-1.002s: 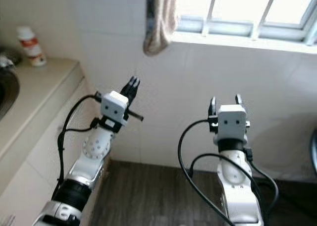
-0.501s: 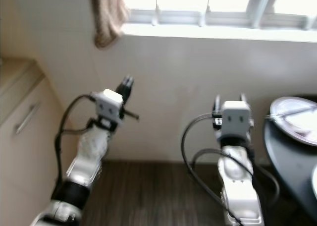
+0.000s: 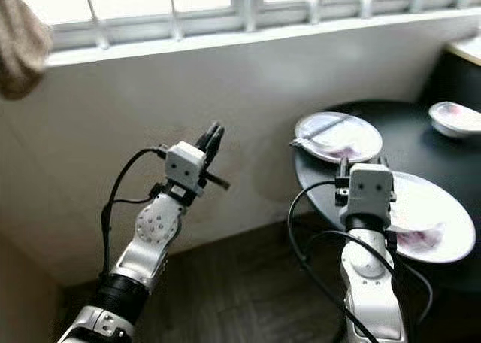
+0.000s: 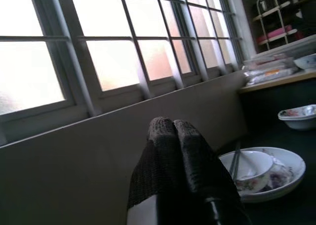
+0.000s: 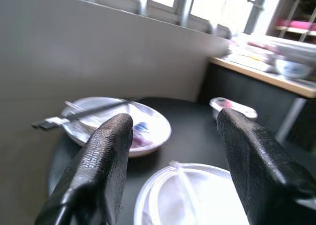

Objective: Kitchen organization

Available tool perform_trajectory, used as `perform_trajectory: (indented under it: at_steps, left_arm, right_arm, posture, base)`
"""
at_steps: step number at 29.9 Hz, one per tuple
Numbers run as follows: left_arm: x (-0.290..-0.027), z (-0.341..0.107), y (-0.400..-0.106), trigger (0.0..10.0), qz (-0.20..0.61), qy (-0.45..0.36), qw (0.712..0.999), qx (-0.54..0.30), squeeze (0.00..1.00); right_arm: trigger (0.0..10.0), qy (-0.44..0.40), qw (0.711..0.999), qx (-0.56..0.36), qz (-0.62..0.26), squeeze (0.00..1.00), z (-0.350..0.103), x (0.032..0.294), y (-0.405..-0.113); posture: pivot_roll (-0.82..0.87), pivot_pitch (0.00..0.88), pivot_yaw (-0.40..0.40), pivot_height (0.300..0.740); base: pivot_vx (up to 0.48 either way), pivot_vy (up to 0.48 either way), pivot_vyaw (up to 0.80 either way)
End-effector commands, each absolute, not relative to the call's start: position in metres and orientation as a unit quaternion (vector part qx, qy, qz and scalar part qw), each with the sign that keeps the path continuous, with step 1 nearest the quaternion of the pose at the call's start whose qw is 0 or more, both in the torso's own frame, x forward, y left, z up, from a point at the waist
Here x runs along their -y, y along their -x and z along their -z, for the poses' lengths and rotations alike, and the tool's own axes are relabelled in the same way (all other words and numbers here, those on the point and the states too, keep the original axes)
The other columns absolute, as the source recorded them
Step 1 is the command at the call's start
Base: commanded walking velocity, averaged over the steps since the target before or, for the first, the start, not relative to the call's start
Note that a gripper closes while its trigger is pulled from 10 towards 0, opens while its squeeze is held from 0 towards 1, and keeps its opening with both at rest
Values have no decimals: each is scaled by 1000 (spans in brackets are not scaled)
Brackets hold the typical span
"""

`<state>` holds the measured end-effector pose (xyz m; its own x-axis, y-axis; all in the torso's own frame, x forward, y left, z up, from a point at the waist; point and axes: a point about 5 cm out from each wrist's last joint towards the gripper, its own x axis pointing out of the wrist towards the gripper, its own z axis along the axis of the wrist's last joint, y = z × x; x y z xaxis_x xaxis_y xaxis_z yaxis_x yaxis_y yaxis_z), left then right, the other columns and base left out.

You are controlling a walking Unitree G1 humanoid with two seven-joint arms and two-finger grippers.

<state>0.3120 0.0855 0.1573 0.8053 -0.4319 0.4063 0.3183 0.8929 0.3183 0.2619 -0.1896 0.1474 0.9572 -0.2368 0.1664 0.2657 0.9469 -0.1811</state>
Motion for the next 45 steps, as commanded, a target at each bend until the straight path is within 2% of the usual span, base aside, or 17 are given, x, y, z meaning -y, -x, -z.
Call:
perform_trajectory:
  at_steps: [1,9,12,22,27,32,38,45]
  left_arm:
    - [-86,-155,-313,10000,197,-122,945,232,0]
    - [-86,-154,-313,10000,195,-123,946,228,0]
    - [-86,-154,-313,10000,195,-122,946,228,0]
    - [-89,-154,-314,10000,189,-120,948,225,0]
    - [-89,-152,-314,10000,191,-120,949,221,0]
    - [-87,-151,-315,10000,195,-121,949,216,0]
    - [-86,-150,-316,10000,196,-122,949,214,0]
    - [-88,-151,-316,10000,192,-123,950,213,0]
  right_arm:
    - [10000,104,985,62,123,0,-146,188,-264]
    - [10000,133,984,42,114,0,-140,187,-267]
    - [10000,157,981,47,107,0,-141,185,-268]
    - [10000,128,983,23,130,0,-136,192,-268]
    - [10000,110,982,-16,151,0,-129,210,-269]
    - [10000,106,986,-60,114,0,-123,220,-275]
    - [10000,95,986,-120,69,0,-117,245,-289]
    - [10000,72,980,-162,93,0,-112,278,-302]
  posture:
    - [65,0,-37,740]
    - [67,0,-41,740]
    - [69,0,-41,740]
    - [70,0,-42,740]
    - [67,0,-41,740]
    - [55,0,-33,740]
    - [62,0,-41,740]
    - [73,0,-48,740]
  base:
    - [0,-266,0]
    - [0,-467,0]
    - [0,-450,800]
    - [0,0,160]
    - [0,0,0]
    - [0,0,0]
    - [0,0,0]
    - [0,0,0]
